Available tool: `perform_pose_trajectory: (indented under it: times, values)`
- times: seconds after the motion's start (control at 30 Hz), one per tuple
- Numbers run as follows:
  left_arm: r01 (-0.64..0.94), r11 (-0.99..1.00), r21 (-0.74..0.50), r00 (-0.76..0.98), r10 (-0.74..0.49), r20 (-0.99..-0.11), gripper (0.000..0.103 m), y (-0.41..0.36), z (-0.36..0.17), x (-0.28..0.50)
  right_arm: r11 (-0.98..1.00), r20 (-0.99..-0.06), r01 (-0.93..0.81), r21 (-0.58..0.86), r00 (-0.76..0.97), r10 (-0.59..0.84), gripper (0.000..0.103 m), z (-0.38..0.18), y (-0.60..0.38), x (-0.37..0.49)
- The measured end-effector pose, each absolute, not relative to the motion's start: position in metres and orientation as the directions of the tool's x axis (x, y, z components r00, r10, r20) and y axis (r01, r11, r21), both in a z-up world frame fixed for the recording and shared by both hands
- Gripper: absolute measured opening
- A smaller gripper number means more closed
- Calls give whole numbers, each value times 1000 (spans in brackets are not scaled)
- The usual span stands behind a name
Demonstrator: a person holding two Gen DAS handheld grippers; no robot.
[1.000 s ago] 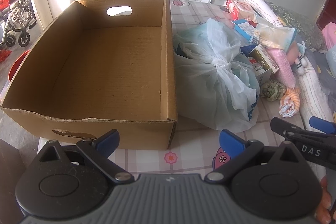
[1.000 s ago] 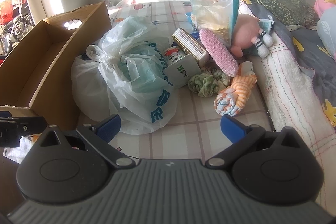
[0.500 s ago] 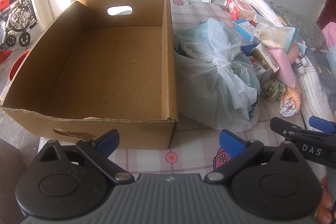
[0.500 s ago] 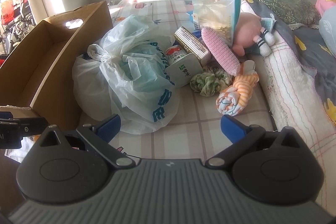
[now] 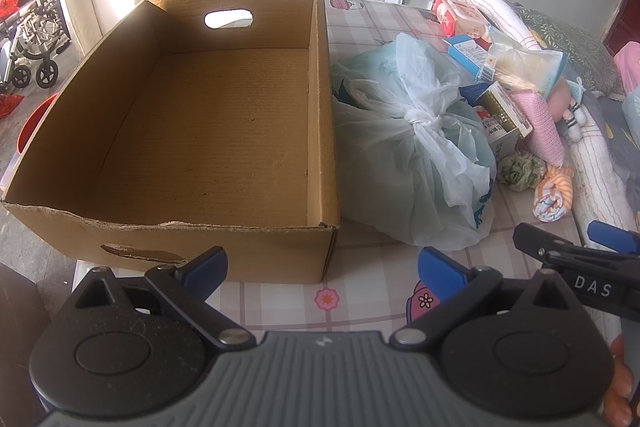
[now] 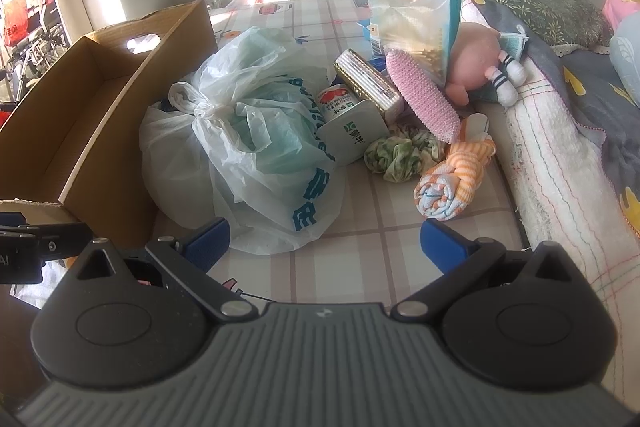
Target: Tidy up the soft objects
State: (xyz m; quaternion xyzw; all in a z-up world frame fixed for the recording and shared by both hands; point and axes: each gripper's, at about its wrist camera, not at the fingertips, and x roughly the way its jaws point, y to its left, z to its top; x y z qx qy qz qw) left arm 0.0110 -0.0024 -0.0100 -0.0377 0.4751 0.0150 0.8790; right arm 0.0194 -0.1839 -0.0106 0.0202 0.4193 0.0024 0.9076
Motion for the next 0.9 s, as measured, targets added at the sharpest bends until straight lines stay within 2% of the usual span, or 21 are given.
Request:
perform_pose_trajectory:
  times: [0.9]
  values:
    - [-64,997,-49,546,-6,-838,102,-1,-12,10,999,-763,9,44,645,28,102,-11,-182,20]
